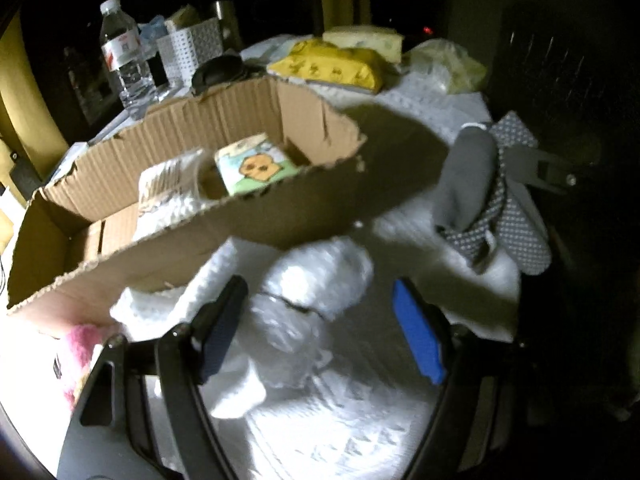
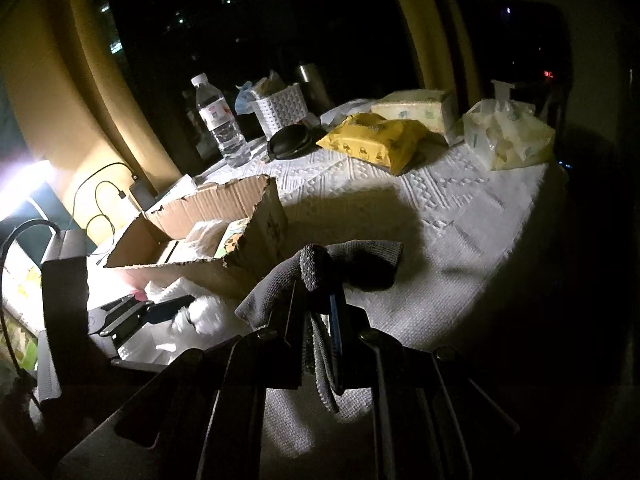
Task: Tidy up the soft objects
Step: 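Grasp the clear bubble wrap with the left gripper while the right holds the glove, then carry the bubble wrap and glove into the box and open both grippers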
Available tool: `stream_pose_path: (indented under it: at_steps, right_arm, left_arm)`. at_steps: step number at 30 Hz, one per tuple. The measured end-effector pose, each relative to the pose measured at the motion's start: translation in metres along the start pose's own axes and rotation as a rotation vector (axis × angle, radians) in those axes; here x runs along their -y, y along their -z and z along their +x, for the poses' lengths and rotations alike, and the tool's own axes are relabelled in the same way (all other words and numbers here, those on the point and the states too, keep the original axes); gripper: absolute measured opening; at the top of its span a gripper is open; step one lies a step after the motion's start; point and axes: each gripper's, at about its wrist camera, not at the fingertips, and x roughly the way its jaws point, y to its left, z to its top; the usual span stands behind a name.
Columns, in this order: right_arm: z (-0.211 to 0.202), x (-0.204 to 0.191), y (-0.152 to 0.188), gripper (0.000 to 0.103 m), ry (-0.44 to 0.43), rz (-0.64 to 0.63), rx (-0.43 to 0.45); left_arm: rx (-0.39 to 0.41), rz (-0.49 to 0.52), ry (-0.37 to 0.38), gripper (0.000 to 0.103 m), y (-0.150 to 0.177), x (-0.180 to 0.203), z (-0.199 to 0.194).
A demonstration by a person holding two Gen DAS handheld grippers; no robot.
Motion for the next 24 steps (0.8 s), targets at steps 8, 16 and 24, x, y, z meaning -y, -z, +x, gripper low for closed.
stream_pose_path:
  at_steps: [8,16,24]
  right_arm:
    - [0.000,-0.001,-0.001,0.011,0.009,0.001,0.007]
    - [-0.014,-0.014,-0.007,0.011,0.029,-0.020,0.030]
    - [-0.025,-0.042,-0.015,0.011,0.027,-0.065,0.048]
  left_arm:
    - [-0.011,0.003,0.041,0.041,0.002,0.001,-0.006]
    - [0.064,-0.008,0.097,0.041,-0.007,0.001,-0.044]
    - [0.137,-0.032,0.103,0.041,-0.009,-0.018,-0.080]
